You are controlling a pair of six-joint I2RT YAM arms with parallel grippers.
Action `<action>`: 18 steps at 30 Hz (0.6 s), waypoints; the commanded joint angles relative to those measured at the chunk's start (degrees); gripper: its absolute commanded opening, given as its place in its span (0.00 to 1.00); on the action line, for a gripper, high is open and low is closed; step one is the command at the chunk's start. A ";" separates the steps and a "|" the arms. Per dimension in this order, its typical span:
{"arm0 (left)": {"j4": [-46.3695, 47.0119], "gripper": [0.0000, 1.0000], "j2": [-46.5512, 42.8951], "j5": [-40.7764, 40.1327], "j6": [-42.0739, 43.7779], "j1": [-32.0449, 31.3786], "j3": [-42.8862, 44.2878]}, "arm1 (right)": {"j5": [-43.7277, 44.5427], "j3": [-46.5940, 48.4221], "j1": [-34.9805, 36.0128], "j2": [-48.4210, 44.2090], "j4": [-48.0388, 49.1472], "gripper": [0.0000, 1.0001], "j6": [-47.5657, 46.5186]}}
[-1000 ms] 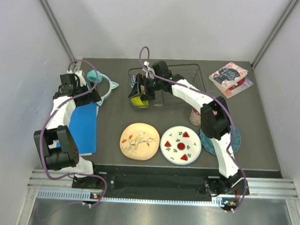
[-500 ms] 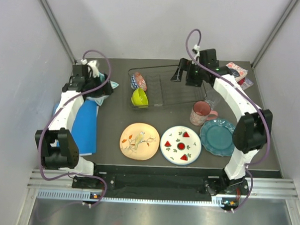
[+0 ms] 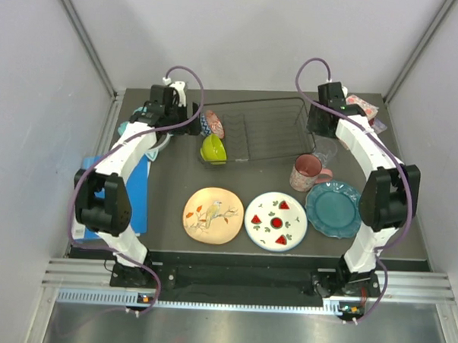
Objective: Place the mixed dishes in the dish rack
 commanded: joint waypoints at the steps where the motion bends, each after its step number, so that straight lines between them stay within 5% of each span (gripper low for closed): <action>1: 3.23 0.98 0.45 -2.32 -1.02 0.17 -1.33 | 5.43 -0.20 0.15 0.93 0.79 0.64 -2.61; 18: 7.72 0.98 6.16 -5.31 -0.14 0.17 -3.53 | 1.47 5.25 2.69 8.84 1.32 0.52 -4.01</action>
